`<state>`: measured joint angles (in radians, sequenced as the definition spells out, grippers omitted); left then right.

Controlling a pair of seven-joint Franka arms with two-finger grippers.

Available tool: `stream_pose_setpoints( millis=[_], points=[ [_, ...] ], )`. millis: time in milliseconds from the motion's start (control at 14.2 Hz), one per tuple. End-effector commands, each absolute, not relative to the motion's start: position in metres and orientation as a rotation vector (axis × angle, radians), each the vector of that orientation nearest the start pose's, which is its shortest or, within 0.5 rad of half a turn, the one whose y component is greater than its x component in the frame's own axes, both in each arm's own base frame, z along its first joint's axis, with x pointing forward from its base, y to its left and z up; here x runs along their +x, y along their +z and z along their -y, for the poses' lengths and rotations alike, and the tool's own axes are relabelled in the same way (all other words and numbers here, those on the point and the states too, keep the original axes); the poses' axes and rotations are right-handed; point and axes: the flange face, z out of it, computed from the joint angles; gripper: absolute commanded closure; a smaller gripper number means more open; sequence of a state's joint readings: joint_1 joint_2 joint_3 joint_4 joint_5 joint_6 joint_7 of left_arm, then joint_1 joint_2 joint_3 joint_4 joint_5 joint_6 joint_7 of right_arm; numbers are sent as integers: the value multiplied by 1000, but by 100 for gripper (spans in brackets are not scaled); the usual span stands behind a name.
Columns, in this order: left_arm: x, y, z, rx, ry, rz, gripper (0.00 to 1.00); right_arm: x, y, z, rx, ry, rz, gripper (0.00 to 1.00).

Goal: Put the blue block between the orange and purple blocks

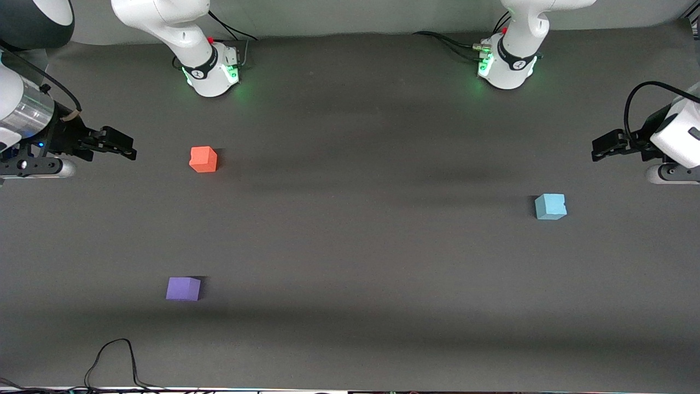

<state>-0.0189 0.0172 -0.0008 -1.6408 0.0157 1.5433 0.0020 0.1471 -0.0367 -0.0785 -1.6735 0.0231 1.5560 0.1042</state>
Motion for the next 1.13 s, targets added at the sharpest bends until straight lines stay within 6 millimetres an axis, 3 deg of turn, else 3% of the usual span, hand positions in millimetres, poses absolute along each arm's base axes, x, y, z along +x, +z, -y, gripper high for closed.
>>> stream_pose_setpoints(
  millis=[0,352,564,775,1057],
  points=[
    [545,584,11,-3128,178,-12,0,533,603,-36,-3136,114,-45,0],
    [544,578,-1,-3143,205,-33,0,533,607,-36,-3135,107,-48,0],
    [525,576,-49,-3148,200,-126,0,534,607,-37,-3126,106,-48,0],
    [493,575,-70,-3148,146,-177,0,536,604,-39,-3126,113,-41,0],
    [485,567,-57,-3137,160,-201,0,535,604,-40,-3125,113,-41,0]
  ],
)
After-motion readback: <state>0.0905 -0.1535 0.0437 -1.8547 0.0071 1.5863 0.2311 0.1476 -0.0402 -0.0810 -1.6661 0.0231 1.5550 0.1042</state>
